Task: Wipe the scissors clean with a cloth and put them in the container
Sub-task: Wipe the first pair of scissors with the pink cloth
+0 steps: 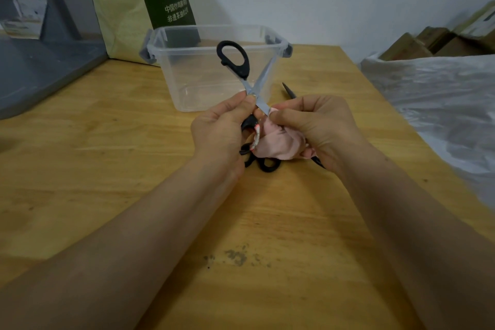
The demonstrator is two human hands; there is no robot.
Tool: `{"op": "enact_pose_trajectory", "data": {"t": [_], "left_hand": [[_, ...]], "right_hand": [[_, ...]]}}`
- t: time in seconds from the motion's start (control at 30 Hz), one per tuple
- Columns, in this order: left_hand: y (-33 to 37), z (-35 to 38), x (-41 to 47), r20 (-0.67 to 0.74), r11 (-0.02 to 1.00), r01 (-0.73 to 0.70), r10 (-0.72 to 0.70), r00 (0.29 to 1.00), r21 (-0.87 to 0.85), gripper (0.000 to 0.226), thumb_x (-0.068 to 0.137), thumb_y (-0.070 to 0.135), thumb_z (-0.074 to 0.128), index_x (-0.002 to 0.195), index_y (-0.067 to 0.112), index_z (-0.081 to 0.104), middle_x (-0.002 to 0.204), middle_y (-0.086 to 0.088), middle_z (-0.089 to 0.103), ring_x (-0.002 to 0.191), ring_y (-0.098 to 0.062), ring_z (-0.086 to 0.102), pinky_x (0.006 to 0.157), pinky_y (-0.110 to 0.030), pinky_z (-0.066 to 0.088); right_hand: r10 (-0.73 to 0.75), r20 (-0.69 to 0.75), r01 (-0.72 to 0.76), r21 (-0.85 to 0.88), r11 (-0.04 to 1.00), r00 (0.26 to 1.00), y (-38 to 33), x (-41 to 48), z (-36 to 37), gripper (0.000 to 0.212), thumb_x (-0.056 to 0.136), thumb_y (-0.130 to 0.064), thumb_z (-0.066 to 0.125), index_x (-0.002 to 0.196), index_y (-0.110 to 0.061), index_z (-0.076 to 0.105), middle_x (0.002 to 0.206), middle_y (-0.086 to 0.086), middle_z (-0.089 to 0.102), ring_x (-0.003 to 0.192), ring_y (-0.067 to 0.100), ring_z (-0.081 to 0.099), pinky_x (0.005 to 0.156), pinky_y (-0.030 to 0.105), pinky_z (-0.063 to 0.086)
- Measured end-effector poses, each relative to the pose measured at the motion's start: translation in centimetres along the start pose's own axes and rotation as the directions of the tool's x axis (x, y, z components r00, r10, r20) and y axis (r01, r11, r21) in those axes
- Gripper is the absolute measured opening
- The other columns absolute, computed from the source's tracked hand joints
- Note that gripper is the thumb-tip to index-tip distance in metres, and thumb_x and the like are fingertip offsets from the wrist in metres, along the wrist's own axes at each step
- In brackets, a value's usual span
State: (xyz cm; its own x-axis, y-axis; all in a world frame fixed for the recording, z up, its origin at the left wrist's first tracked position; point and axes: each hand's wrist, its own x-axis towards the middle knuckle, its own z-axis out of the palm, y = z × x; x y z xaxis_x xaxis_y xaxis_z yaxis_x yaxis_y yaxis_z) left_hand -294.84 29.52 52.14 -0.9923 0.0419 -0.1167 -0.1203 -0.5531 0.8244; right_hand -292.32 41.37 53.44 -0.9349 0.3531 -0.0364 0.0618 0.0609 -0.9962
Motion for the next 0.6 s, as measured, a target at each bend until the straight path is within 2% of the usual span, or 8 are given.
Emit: {"op": "enact_pose_trajectory", "data": {"t": [0.13, 0.33, 0.43, 0.6], "left_hand": [[0.64, -0.21, 0.3, -0.022, 1.0, -0.011, 0.011, 1.0, -0.017, 0.019, 0.082, 0.003, 0.069, 0.1, 0.0, 0.068, 0.065, -0.005, 0.068, 0.053, -0.01, 0.062, 0.05, -0.019, 0.05], [0.15, -0.18, 0.2, -0.013, 0.999, -0.003, 0.002, 1.0, -0.041, 0.028, 0.082, 0.003, 0.068, 0.109, -0.001, 0.066, 0.069, -0.009, 0.067, 0.054, -0.01, 0.063, 0.056, -0.021, 0.054], [0.08, -0.21, 0.32, -0.01, 0.999, 0.019, -0.02, 1.0, -0.045, 0.026, 0.081, 0.002, 0.069, 0.107, -0.001, 0.067, 0.073, -0.01, 0.069, 0.055, -0.011, 0.064, 0.057, -0.023, 0.054], [0.84, -0.46, 0.73, -0.02, 1.0, 0.009, -0.009, 1.0, -0.025, 0.018, 0.082, 0.002, 0.068, 0.1, -0.001, 0.067, 0.066, -0.007, 0.067, 0.054, -0.012, 0.06, 0.051, -0.022, 0.051]], "right_hand": [[-0.002, 0.021, 0.002, -0.029, 1.0, 1.0, 0.3, 0.14, -0.21, 0.005, 0.074, -0.007, 0.077, 0.074, -0.01, 0.072, 0.052, 0.005, 0.064, 0.032, 0.014, 0.04, 0.033, 0.016, 0.027], [-0.002, 0.003, 0.002, 0.014, 1.0, 1.0, -0.06, -0.27, 0.0, 0.007, 0.076, -0.003, 0.075, 0.082, -0.003, 0.072, 0.054, 0.004, 0.063, 0.029, 0.008, 0.044, 0.03, 0.013, 0.028], [-0.019, 0.022, 0.019, -0.028, 0.999, 1.0, 0.13, -0.08, -0.13, 0.006, 0.075, -0.006, 0.076, 0.079, -0.006, 0.072, 0.049, 0.002, 0.062, 0.029, 0.011, 0.041, 0.032, 0.016, 0.027], [-0.028, 0.061, 0.032, -0.068, 0.997, 0.998, 0.18, 0.25, -0.4, 0.005, 0.074, -0.007, 0.077, 0.074, -0.01, 0.073, 0.053, 0.007, 0.064, 0.034, 0.017, 0.04, 0.034, 0.018, 0.029]]}}
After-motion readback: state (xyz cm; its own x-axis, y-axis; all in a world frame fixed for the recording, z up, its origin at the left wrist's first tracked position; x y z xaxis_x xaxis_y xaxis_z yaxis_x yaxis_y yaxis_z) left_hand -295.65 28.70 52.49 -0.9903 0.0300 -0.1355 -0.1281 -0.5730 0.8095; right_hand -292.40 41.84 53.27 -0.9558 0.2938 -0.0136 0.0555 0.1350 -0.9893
